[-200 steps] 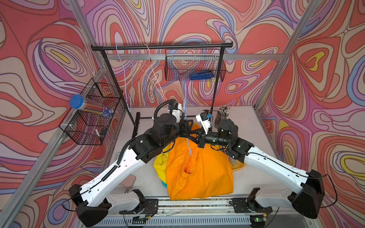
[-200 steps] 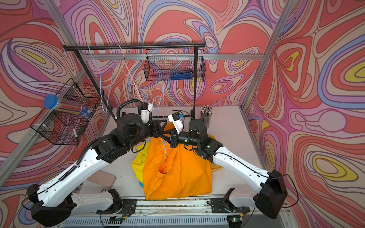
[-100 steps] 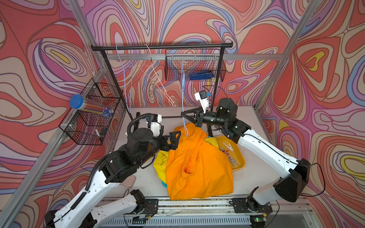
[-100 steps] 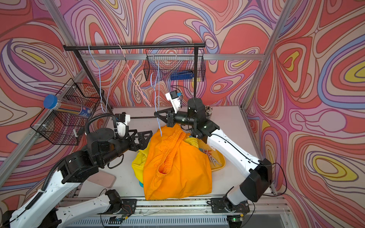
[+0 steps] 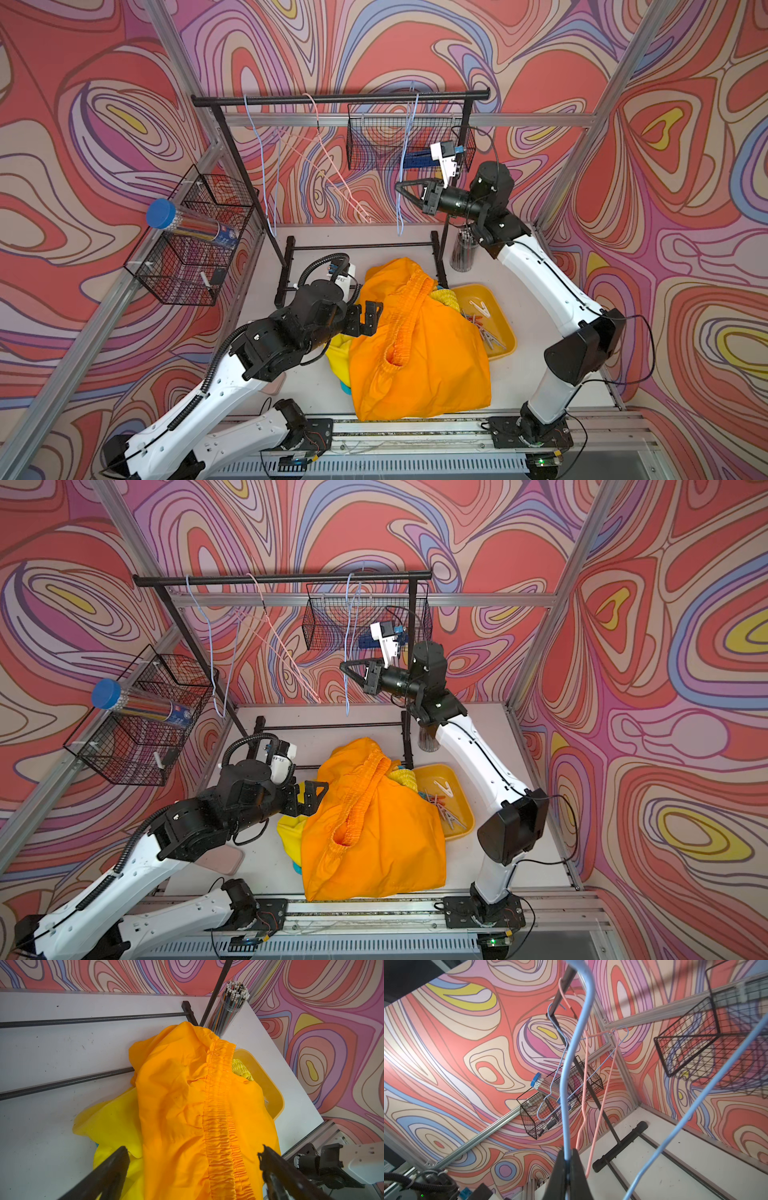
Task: Remove the clothespins securing shorts to the hanger
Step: Place the hanger at the clothesline.
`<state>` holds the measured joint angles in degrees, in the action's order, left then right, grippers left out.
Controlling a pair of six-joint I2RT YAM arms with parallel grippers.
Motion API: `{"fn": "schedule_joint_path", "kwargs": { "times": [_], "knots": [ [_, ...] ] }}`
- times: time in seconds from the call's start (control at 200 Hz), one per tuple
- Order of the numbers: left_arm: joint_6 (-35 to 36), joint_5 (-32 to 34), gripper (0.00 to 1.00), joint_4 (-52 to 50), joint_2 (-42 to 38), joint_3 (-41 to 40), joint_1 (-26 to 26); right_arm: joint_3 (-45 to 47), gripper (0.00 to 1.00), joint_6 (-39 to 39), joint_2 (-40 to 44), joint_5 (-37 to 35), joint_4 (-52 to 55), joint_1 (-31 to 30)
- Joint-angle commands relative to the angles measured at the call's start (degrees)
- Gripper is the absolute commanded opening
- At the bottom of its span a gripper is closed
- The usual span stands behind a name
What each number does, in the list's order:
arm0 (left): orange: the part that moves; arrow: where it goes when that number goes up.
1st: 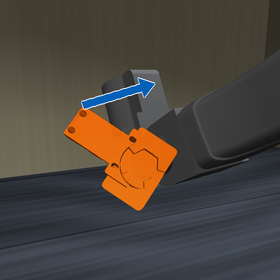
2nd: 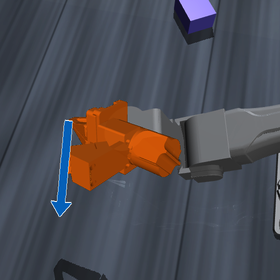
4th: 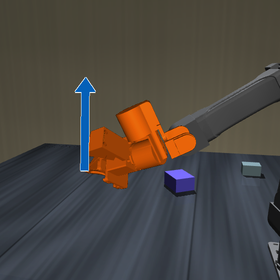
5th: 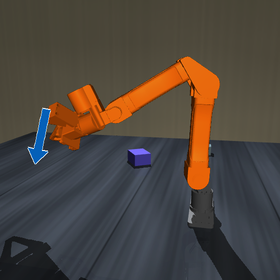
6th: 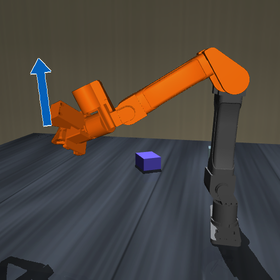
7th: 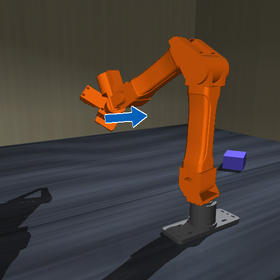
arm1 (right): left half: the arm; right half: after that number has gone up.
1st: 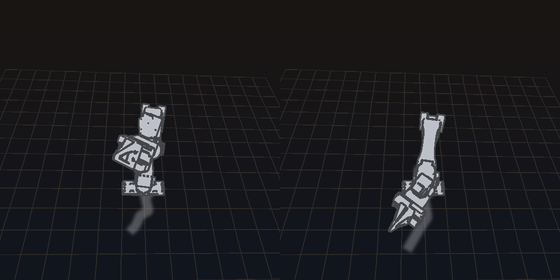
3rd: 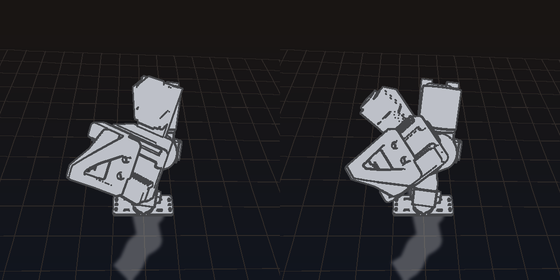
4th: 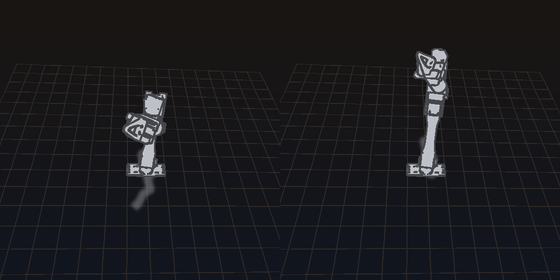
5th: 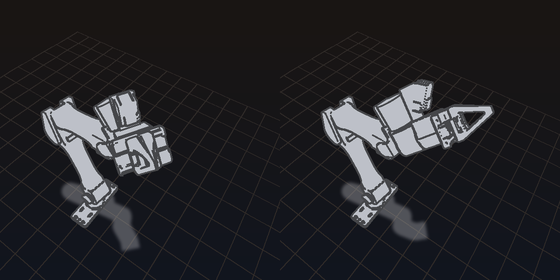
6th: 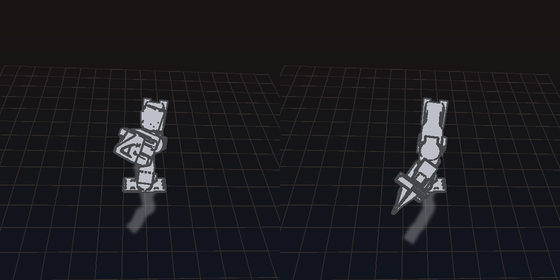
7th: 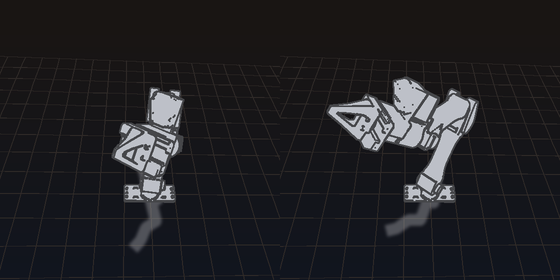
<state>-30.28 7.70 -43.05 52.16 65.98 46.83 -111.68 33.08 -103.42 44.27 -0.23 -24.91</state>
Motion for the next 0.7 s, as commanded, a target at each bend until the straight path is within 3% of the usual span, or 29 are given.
{"fn": "schedule_joint_path", "kwargs": {
  "times": [0.0,0.185,0.351,0.696],
  "knots": [
    [-1.0,-0.6,1.0,-0.7,-0.4,-0.8,-0.1,-5.8,0.0,1.9,-4.4,-0.4,1.3,1.6],
    [-1.8,-2.3,1.0,0.5,-0.2,-2.4,-0.2,-12.7,0.0,3.2,-9.9,-3.6,3.0,3.4],
    [-2.8,-5.4,1.0,2.7,-0.1,-4.9,-0.1,-13.5,0.0,4.7,-12.3,-4.6,1.7,4.4],
    [-7.4,-17.2,0.99,16.3,5.0,-14.6,-0.1,2.0,0.03,4.4,-4.4,-7.7,-2.9,4.4]
  ]
}}
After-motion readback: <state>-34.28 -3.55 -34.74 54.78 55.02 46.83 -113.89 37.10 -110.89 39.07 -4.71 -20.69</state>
